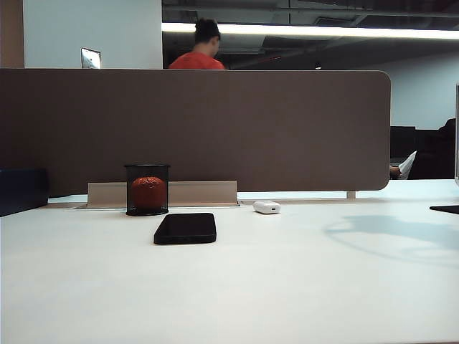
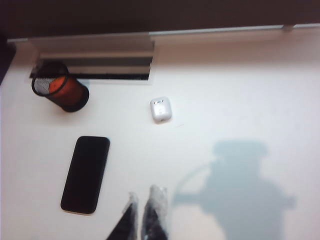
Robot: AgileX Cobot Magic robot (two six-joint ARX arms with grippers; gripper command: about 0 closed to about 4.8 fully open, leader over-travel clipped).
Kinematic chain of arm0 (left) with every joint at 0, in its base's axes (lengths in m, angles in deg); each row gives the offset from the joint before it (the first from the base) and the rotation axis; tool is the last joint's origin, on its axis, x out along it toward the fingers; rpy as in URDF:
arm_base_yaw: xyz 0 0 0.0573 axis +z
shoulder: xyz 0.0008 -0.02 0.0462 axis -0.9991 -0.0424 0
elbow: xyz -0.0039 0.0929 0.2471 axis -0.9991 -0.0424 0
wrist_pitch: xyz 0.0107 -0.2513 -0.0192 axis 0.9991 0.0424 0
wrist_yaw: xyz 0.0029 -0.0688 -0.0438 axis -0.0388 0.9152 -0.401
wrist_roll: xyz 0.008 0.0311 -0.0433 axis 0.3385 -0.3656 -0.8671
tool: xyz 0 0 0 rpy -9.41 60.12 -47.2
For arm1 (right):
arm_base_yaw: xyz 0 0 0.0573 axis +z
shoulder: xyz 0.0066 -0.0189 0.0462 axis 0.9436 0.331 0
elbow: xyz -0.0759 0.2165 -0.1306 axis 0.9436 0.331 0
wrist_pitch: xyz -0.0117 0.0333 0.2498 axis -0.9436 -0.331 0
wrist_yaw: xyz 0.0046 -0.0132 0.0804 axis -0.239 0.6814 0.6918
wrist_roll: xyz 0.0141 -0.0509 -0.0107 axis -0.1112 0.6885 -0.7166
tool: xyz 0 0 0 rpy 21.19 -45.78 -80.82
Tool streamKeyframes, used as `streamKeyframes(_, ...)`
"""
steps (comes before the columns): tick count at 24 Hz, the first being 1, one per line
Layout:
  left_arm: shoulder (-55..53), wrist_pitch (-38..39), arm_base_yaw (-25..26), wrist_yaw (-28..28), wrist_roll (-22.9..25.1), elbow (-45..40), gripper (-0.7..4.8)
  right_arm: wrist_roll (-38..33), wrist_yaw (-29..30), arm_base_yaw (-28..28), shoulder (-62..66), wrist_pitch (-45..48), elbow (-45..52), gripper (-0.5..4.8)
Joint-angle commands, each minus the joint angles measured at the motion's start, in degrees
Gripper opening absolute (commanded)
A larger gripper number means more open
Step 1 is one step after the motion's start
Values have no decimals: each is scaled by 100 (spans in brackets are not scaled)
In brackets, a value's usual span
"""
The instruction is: Find the wireless headphone case on the desktop and place it on the left side of the phone.
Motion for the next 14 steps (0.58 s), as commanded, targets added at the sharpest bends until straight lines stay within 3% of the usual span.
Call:
streamKeyframes(1,-4,-177,11,7,-15,15,-5,33,74,127,201,302,-15,39)
streamKeyframes(11,-2,-297,9,22,-15,15,-5,210,186,518,1224,1482,-15,55)
streamKeyframes(12,-4,-304,11,24,-17,15,-6,212,186,586,1429,1670,-15,84)
streamKeyframes(13,-2,-313,11,24,-17,15,-5,212,181,621,1609,1840,-15,156)
streamKeyframes(14,-2,-315,11,24,-17,15,-5,212,184,636,1720,1950,-15,192)
